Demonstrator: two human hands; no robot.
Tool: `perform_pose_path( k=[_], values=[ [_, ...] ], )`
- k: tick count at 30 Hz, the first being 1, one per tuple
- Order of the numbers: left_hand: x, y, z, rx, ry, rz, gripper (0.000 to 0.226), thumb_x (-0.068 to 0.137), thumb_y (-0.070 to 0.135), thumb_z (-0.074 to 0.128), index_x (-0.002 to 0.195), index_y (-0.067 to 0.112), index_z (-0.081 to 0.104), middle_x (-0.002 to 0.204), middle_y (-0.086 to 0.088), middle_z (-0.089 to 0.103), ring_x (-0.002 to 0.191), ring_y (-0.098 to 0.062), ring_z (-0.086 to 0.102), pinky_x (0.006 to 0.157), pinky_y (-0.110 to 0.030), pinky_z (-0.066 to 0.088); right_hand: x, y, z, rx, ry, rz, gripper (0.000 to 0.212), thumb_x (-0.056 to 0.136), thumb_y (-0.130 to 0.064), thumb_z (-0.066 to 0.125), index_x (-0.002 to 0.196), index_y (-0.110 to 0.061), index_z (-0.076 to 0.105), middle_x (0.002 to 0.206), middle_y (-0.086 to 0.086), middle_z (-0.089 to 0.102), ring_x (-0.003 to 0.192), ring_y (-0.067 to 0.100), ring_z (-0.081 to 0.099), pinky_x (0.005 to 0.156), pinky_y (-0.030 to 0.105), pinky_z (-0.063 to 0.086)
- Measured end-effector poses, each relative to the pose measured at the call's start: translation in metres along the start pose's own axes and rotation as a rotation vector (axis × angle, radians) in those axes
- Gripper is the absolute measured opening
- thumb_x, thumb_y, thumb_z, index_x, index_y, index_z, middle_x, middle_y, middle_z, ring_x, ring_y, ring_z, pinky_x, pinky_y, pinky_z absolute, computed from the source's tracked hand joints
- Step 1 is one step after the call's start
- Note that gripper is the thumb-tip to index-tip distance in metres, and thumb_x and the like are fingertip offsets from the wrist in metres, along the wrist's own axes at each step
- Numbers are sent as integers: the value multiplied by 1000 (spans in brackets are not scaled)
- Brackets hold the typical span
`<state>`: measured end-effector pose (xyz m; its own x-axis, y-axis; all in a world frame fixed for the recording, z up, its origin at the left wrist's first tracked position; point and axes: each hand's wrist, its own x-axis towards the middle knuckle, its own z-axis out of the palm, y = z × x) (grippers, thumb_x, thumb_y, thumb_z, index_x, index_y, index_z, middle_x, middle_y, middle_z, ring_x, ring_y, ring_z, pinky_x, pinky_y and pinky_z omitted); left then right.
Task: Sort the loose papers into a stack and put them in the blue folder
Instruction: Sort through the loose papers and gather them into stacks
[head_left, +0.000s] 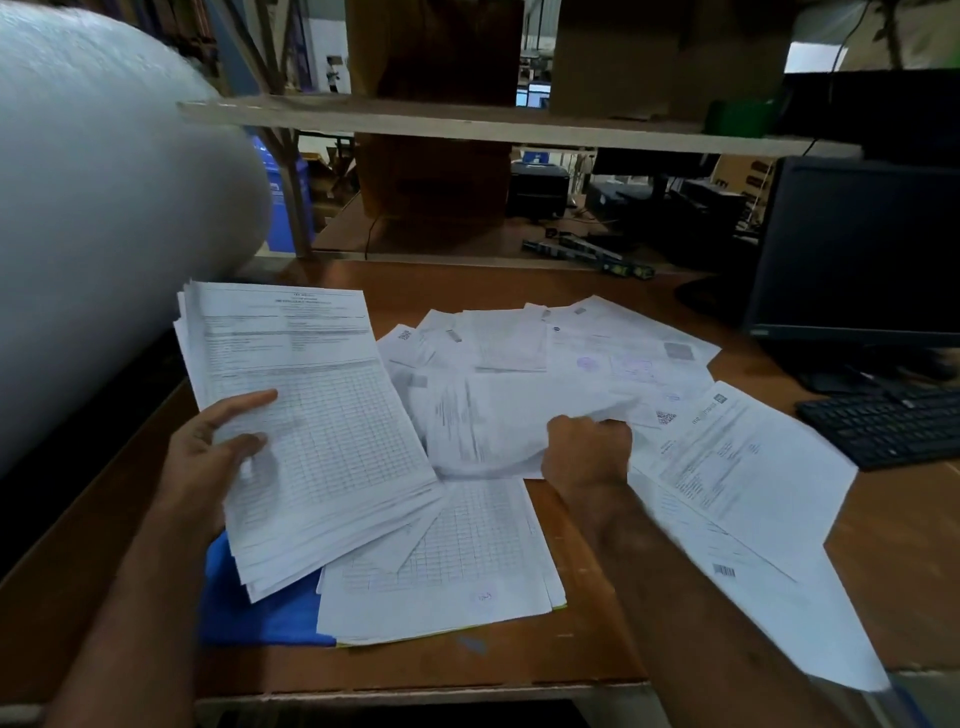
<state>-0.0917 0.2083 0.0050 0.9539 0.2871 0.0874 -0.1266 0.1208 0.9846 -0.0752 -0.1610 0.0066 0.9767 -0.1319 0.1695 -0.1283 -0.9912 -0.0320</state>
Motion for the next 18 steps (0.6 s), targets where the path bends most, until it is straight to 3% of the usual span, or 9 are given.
perform_pose_path(
  k=[1,2,6,8,11,15,18],
  values=[
    [2,-2,2,-1,-8,-2,48,90,-14,58,111,24,77,142,-1,60,124,-28,59,86,-38,55,0,0,1,-103,29,16,9,71,-19,79,73,-19,70,65,4,69,62,29,66,77,39,44],
    [3,-3,3,1,-14,0,48,90,-14,58,110,25,78,142,-1,59,124,-27,59,86,-38,55,2,-3,-4,-169,24,8,7,75,-23,77,75,-20,70,67,3,70,64,28,67,81,41,43],
    [9,-4,11,14,-2,8,48,91,-13,58,107,27,78,144,-1,57,125,-28,57,86,-38,54,3,-19,-25,-284,-15,-154,16,97,-26,56,106,-22,68,103,2,71,101,26,67,113,49,28],
    [12,-4,10,30,46,28,47,90,-13,58,104,28,78,145,0,56,127,-28,55,88,-38,53,-2,-33,-23,-260,53,-190,13,92,-29,61,99,-22,70,95,1,72,93,26,68,110,50,32],
    [16,-1,2,27,158,98,48,89,-12,59,101,30,77,146,2,56,130,-26,53,88,-32,51,3,-38,-15,-240,248,-73,19,70,-40,81,70,-22,74,73,2,70,75,26,66,90,48,41],
    [21,4,-3,9,331,173,46,86,-12,58,107,25,77,144,1,58,130,-23,55,86,-25,52,9,-38,-9,-199,309,9,20,74,-43,78,74,-22,78,97,4,69,98,30,58,90,49,31],
    [27,5,9,-21,415,229,51,84,-11,56,98,33,76,144,3,57,128,-19,56,86,-23,53,2,-56,-2,-108,77,-165,33,90,-48,63,103,-20,75,117,5,66,118,32,53,105,55,28]
  ],
)
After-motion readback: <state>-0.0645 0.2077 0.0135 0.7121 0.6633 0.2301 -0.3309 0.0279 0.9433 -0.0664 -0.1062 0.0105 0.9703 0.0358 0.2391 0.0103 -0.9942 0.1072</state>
